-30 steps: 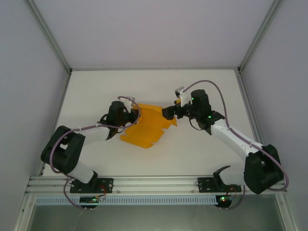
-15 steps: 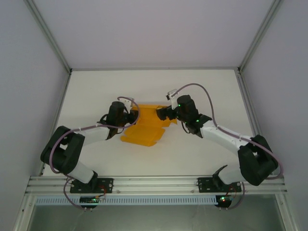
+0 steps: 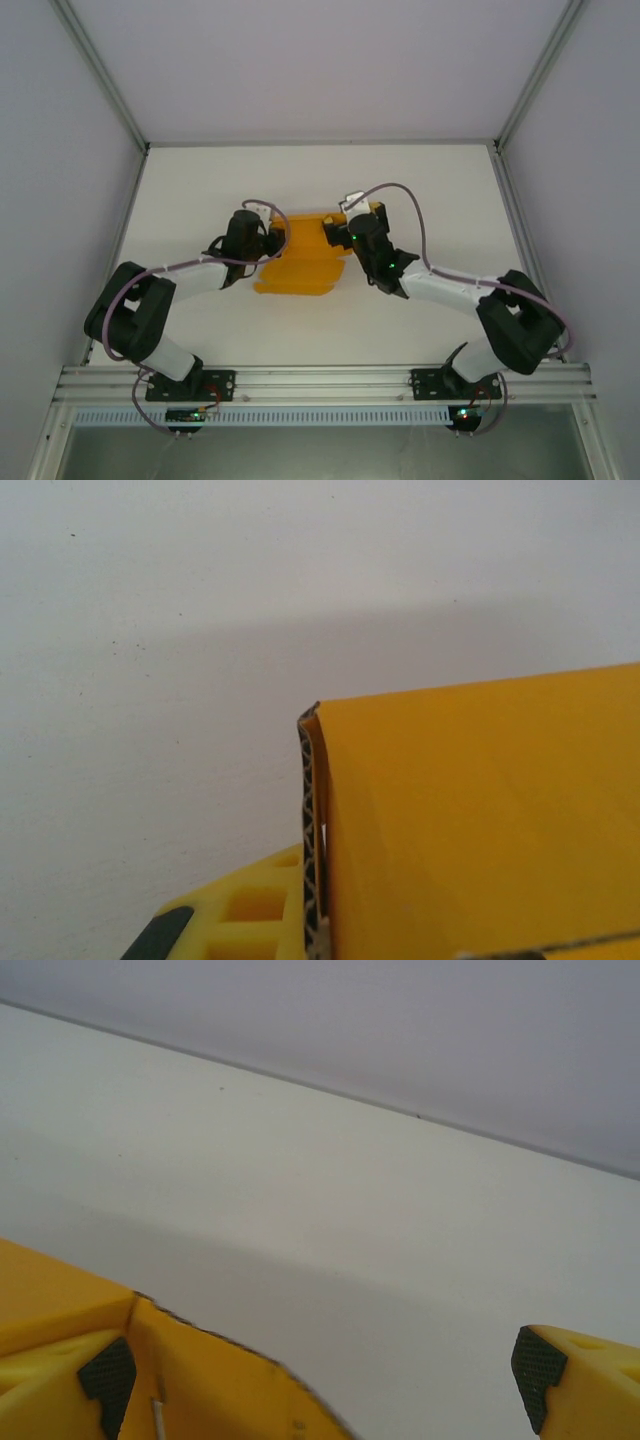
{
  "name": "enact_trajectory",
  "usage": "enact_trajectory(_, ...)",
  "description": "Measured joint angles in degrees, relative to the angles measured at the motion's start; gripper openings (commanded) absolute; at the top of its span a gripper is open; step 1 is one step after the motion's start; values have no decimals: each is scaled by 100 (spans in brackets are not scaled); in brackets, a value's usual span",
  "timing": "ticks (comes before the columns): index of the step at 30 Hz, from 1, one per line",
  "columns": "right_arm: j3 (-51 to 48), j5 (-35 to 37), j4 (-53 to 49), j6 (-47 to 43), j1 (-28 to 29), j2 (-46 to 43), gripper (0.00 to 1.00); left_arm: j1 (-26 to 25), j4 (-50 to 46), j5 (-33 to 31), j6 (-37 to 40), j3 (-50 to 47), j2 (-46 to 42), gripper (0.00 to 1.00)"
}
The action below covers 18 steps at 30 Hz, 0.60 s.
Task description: Assemble paper box
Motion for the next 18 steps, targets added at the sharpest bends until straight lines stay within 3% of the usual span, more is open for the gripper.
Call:
enact_trajectory(5,-179,-192,-1128,144,-70,-1056,99,24,-76,-42,-39,24,0,0)
enact_trajectory(11,-748,-911,-2297,579,-286,-2146,99,114,-170,-61,-37,28,0,0)
enact_trajectory(18,-1244,-1620,-2704,942,-461,-2251,99,120,-177,-4,-35,61,0,0)
